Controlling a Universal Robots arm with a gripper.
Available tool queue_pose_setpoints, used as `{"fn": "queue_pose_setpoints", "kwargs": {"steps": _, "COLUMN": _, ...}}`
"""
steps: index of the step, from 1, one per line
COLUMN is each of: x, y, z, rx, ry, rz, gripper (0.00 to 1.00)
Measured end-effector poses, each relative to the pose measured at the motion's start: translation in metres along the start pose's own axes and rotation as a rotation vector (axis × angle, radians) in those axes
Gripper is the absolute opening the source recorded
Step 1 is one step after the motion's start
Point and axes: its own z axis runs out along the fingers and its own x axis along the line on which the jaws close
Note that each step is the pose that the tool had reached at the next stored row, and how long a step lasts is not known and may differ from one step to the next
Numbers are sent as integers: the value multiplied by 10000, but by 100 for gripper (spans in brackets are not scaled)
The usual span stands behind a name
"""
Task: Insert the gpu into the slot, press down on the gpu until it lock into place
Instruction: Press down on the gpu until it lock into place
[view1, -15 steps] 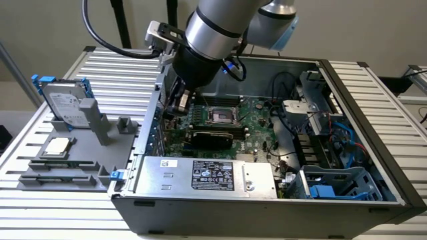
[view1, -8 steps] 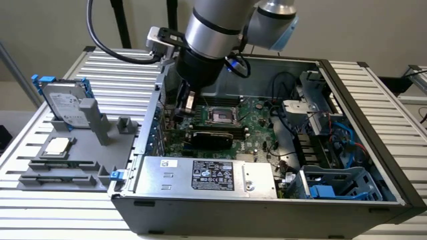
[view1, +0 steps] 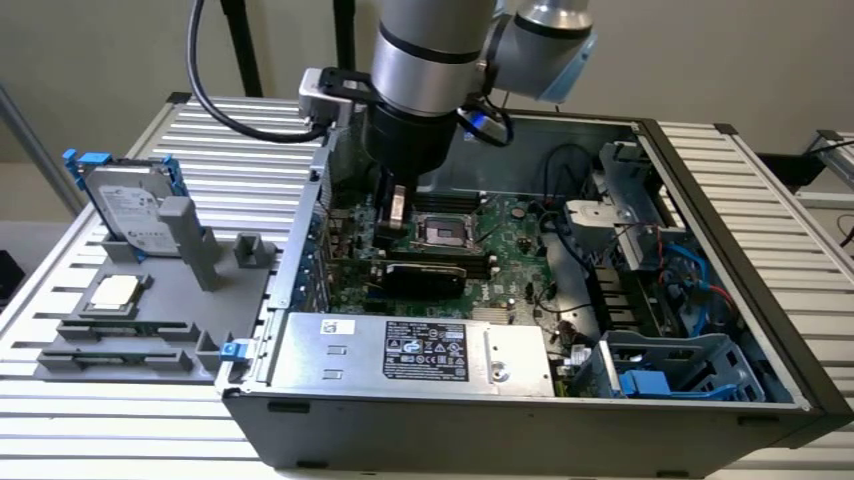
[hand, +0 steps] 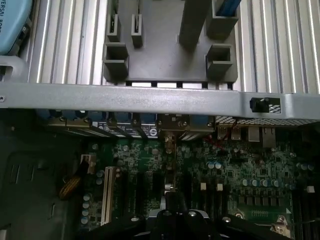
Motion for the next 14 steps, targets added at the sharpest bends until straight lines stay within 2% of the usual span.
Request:
{"fn": "queue_pose_setpoints", "kwargs": {"steps": 1, "x": 0, "y": -11, "z": -1, "rx": 179, "ry": 3, "rz": -5, "gripper": 11}}
{"fn": "queue_pose_setpoints", "kwargs": {"steps": 3, "x": 0, "y": -36, "z": -5, "rx": 496, "ry": 7, "rz": -11, "gripper": 11}}
{"fn": "queue_pose_setpoints", "kwargs": {"steps": 4, "x": 1, "y": -49, "z": -12, "rx": 565, "ry": 7, "rz": -15, "gripper": 11}}
{"fn": "queue_pose_setpoints", "kwargs": {"steps": 5, "x": 1, "y": -56, "z": -29, "rx": 562, "ry": -9, "rz": -15, "gripper": 11}}
{"fn": "queue_pose_setpoints", "kwargs": {"steps": 7, "x": 1, "y": -58, "z": -31, "rx": 541, "ry": -81, "rz": -22, "gripper": 11}}
{"fn": "queue_pose_setpoints", "kwargs": {"steps": 14, "x": 1, "y": -58, "z": -32, "rx": 539, "ry": -79, "rz": -22, "gripper": 11}}
